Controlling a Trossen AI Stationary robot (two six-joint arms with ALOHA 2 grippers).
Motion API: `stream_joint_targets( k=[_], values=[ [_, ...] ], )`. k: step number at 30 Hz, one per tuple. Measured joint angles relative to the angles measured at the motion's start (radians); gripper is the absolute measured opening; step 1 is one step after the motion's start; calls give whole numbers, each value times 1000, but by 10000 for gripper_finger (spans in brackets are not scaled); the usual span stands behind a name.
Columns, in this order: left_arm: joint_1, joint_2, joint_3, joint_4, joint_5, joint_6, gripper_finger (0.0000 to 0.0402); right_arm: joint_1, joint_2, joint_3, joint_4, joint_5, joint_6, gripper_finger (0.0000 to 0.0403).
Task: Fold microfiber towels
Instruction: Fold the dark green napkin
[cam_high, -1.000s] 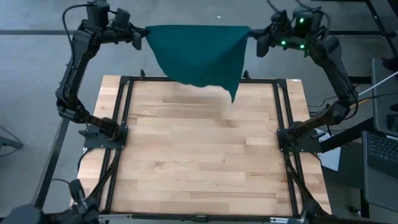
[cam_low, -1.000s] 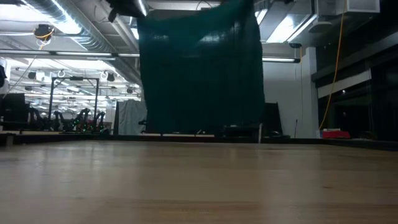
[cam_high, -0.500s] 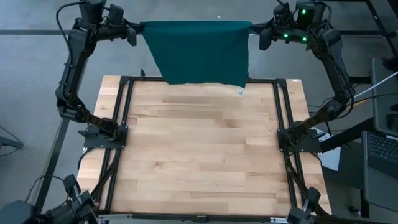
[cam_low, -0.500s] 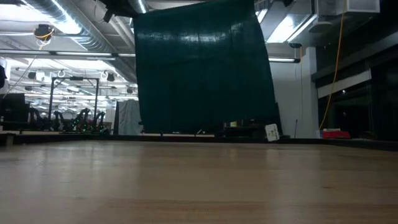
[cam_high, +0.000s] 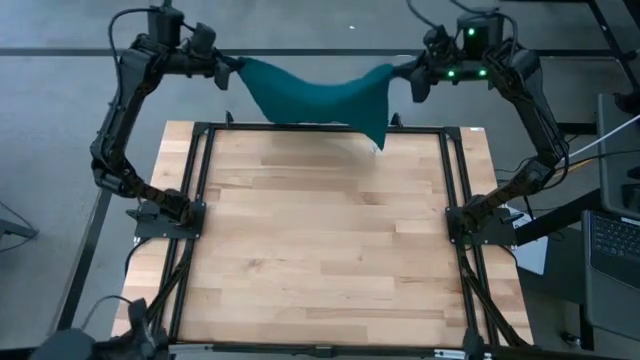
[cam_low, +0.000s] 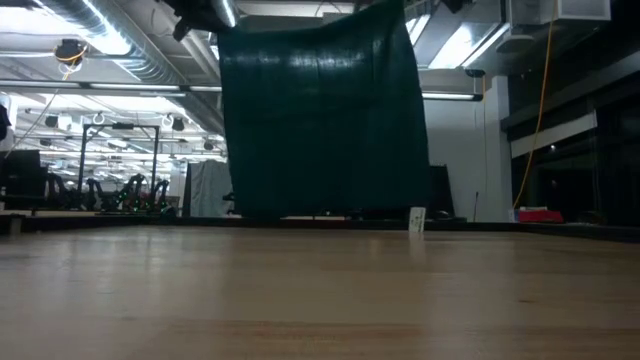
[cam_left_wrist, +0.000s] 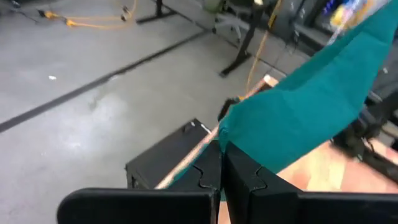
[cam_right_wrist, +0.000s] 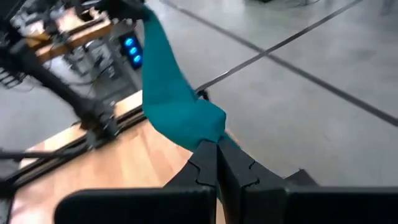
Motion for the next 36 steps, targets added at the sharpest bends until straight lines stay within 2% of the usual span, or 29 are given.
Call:
stream_joint_targets(
  k=[4,12,19,25,31,36],
  values=[
    [-59,0,0,-24,-42,4,2,59,0,-5,-40,23,-8,0],
    [-156,-5,-29,-88,-60,-3,2,135,0,-60,-133,29,-2,0],
    [-257,-76,-232,-109,-61,-24,2,189,-2,-140,-114,18,4,0],
    [-355,-214,-456,48,-86,-186,2,287,-3,-156,-91,32,50,0],
    [-462,-369,-596,133,-181,-351,2,408,-3,-156,-124,69,118,0],
    [-560,-482,-640,136,-289,-465,2,522,-3,-156,-148,126,203,0]
  ],
)
